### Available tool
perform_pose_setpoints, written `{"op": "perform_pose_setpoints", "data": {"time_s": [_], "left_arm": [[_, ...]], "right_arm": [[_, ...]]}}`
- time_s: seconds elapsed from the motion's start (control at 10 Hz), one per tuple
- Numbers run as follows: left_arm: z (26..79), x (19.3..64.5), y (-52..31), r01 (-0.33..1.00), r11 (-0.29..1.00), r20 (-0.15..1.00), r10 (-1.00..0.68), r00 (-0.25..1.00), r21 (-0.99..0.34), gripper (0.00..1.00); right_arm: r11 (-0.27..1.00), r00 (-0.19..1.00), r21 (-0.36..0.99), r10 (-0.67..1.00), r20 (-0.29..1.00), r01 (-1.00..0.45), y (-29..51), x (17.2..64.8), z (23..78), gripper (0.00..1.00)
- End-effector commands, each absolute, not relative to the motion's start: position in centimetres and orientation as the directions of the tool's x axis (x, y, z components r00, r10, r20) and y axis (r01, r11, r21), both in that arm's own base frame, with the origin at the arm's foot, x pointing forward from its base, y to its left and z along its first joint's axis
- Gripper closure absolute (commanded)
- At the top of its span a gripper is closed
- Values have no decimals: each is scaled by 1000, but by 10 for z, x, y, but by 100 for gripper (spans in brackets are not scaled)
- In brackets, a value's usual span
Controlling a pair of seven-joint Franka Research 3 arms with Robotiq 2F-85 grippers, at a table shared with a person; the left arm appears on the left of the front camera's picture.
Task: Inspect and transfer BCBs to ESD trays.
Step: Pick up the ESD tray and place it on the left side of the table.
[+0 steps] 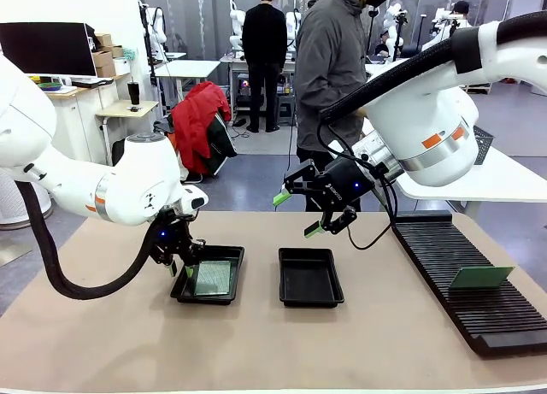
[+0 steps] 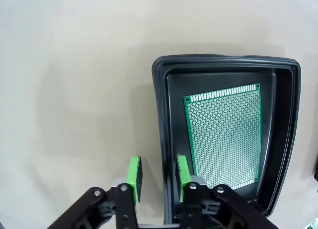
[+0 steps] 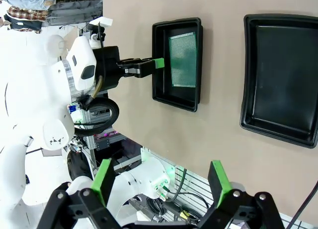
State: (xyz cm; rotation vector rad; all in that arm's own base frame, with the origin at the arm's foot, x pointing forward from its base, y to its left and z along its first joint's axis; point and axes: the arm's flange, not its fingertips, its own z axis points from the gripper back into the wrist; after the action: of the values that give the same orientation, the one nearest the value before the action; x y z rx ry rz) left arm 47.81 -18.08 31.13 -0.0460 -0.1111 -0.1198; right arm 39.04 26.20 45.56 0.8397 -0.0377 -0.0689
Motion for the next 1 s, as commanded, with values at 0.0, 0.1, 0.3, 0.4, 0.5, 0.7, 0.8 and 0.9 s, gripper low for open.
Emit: {"op": "perform_pose_setpoints", "data": {"time_s": [0.0, 0.1, 0.3, 0.4, 0.5, 0.7, 0.8, 0.9], "left_arm": [[312, 478, -185, 94, 995, 138, -91, 986, -17, 77], [312, 478, -185, 93, 996, 139, -90, 986, -18, 84], [313, 477, -185, 86, 996, 131, -80, 988, -35, 100], [314, 477, -183, 79, 996, 130, -73, 989, -41, 100], [315, 477, -182, 74, 997, 130, -68, 989, -39, 100], [321, 477, -174, 54, 995, 120, -43, 992, -88, 100], [326, 478, -167, 34, 992, 120, -20, 993, -120, 100], [331, 478, -161, 25, 988, 114, -7, 994, -156, 100]], "right_arm": [[669, 997, 742, -79, 3, 50, 262, 391, 456, 0], [669, 997, 742, -79, 3, 50, 262, 391, 456, 0], [669, 997, 742, -79, 3, 50, 262, 391, 456, 0], [669, 997, 742, -79, 3, 50, 262, 391, 456, 0], [669, 997, 742, -79, 3, 50, 262, 391, 456, 0], [669, 997, 742, -79, 3, 50, 262, 391, 456, 0], [669, 997, 742, -79, 3, 50, 262, 391, 456, 0], [669, 997, 742, -79, 3, 50, 262, 391, 456, 0]]}}
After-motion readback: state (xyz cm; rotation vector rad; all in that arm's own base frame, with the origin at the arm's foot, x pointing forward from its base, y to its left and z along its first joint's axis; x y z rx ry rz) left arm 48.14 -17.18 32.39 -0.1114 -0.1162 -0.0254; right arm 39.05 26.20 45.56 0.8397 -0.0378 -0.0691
